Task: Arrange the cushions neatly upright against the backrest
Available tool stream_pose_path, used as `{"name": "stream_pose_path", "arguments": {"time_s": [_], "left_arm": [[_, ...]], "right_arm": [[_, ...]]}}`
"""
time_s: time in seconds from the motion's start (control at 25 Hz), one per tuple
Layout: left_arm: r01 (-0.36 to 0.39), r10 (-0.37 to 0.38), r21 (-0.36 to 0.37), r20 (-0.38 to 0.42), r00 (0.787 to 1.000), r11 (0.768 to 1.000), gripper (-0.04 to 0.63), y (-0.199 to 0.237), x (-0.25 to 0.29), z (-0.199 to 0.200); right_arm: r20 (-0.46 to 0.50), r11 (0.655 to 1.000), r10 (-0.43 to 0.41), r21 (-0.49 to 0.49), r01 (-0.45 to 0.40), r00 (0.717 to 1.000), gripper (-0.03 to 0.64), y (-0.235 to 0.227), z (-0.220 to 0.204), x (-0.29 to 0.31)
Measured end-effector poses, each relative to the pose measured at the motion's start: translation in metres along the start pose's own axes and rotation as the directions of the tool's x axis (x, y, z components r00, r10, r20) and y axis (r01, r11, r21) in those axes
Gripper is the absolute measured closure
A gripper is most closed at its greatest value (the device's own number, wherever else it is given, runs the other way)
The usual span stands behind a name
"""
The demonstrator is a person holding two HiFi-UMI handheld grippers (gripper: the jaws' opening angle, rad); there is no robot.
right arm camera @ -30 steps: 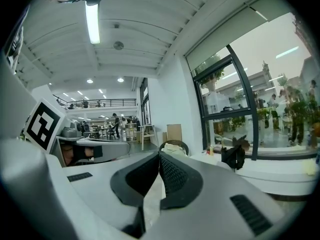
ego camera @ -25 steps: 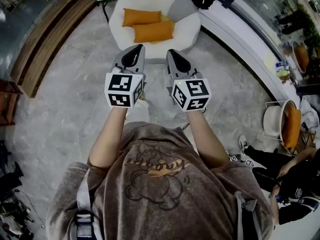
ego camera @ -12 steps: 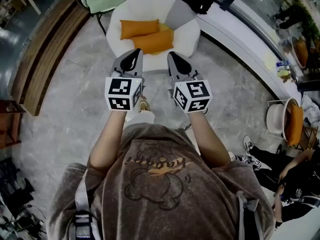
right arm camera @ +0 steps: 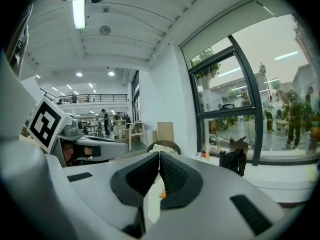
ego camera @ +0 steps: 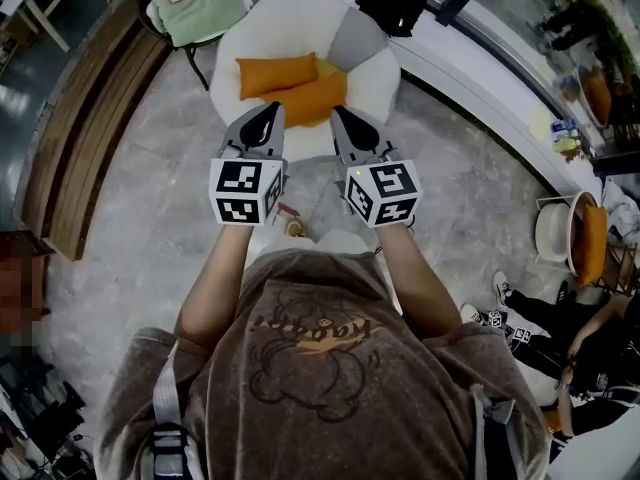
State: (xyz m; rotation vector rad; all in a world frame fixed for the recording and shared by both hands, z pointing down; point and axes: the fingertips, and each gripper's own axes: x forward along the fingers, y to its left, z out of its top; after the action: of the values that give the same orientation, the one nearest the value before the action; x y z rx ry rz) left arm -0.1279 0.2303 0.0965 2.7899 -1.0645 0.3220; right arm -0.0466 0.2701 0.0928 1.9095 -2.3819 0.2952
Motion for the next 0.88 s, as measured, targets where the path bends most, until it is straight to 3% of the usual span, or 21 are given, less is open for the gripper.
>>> {"name": "stream_pose_path", "arguments": {"time_s": [0.32, 0.88], "left_arm": [[0.028, -0.028, -0.019, -0.002, 1.0, 0.999, 0.591, 0.012, 0.035, 0.004], [-0.005, 0.005, -0.027, -0.014, 1.0, 1.0, 0.591, 0.033, 0.129, 0.023]], "right_arm": [[-0.022, 1.0, -0.018, 0.016, 0.018, 1.0, 0.597, -0.023, -0.005, 0.024], [-0.031, 0.999, 0.027, 0.037, -0.026, 0.999, 0.597, -0.095, 0.005, 0.09]]}}
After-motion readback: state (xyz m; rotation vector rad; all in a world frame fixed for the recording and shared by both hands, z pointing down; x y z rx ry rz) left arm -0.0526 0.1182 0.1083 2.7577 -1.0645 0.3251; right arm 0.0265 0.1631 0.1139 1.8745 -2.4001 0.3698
